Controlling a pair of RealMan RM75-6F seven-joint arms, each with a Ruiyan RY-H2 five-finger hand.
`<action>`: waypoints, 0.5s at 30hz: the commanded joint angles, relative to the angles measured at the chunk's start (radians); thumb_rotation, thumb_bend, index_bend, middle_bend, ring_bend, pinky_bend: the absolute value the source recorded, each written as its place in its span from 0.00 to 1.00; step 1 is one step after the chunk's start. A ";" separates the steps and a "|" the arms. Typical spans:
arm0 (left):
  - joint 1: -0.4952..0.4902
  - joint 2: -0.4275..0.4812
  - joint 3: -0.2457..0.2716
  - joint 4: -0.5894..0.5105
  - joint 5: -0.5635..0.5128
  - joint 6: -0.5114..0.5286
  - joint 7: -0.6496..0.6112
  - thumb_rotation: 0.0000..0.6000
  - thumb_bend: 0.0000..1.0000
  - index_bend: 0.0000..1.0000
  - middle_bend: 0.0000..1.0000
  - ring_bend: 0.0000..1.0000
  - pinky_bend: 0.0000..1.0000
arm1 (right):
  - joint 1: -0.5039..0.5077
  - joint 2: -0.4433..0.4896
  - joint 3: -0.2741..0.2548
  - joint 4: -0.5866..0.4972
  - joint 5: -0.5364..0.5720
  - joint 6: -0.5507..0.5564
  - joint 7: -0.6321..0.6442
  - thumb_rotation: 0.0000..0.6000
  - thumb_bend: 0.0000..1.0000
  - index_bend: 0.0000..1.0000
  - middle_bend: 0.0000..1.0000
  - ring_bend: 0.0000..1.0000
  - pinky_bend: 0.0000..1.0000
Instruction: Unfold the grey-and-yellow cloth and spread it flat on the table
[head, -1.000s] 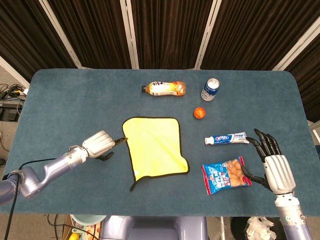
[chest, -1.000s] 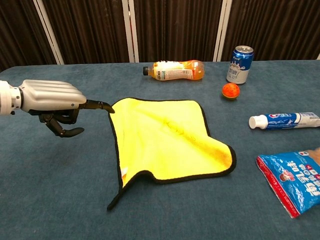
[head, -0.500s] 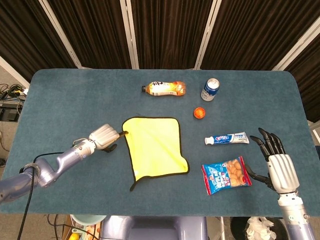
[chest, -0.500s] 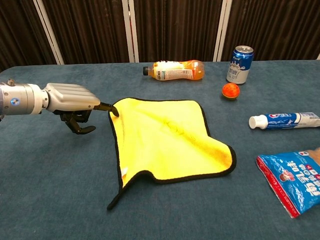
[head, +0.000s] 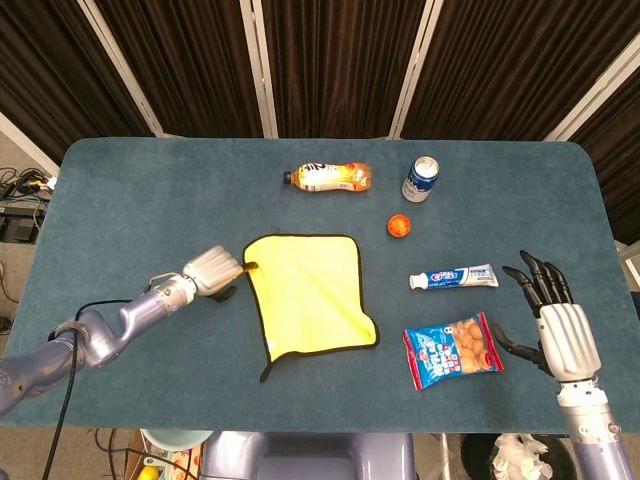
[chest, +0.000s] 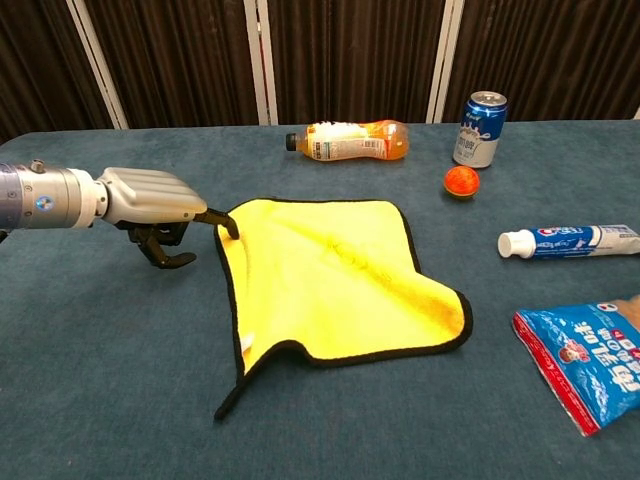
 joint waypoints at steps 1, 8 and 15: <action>0.009 0.010 0.006 0.006 -0.011 -0.012 0.001 0.99 0.52 0.16 1.00 1.00 1.00 | 0.002 -0.003 0.002 0.003 0.001 -0.002 0.002 1.00 0.32 0.15 0.00 0.00 0.00; 0.025 0.038 0.021 0.010 -0.022 -0.028 0.019 0.99 0.52 0.16 1.00 1.00 1.00 | 0.008 -0.010 0.004 0.005 0.005 -0.008 -0.001 1.00 0.32 0.15 0.00 0.00 0.00; 0.035 0.076 0.022 -0.028 -0.022 -0.012 0.047 0.99 0.52 0.16 1.00 1.00 1.00 | 0.013 -0.022 0.002 0.006 0.000 -0.013 -0.005 1.00 0.32 0.15 0.00 0.00 0.00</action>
